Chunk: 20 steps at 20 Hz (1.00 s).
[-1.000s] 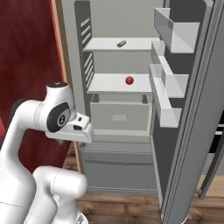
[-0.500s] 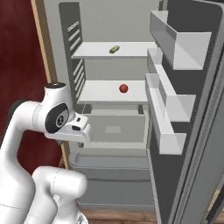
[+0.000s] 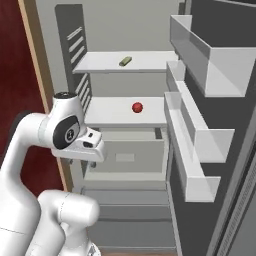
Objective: Retrieve the butter from the fridge and place it on a plate on the dining table. Then retrieve the butter knife by the fridge and place it near the plate.
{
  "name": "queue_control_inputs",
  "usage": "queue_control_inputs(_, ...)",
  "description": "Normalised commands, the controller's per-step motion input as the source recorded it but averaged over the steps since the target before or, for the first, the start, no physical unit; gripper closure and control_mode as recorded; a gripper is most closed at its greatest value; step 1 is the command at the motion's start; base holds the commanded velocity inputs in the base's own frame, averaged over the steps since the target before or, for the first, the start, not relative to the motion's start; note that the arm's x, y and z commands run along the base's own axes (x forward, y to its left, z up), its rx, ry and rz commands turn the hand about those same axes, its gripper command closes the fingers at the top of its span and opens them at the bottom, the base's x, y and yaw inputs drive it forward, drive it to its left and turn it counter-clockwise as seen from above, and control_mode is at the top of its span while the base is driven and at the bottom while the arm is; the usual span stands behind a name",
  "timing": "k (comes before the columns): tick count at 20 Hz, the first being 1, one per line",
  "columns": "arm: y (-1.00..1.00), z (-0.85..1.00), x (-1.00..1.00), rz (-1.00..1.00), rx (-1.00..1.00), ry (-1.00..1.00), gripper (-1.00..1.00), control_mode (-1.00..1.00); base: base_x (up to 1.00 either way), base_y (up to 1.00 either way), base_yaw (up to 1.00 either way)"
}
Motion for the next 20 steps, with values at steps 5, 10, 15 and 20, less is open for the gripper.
queue_control_inputs(5,0.00,0.00,0.00,0.00,0.00,0.00,-1.00,1.00,0.31,-0.53,0.00)
queue_control_inputs(10,0.00,0.00,0.00,0.00,0.00,0.00,-1.00,1.00,0.31,-0.19,0.00)
queue_control_inputs(15,0.00,0.00,0.00,0.00,0.00,0.00,-1.00,1.00,0.56,0.00,0.00)
queue_control_inputs(20,0.00,0.00,0.00,0.00,0.00,0.00,-1.00,1.00,0.70,0.00,0.00)
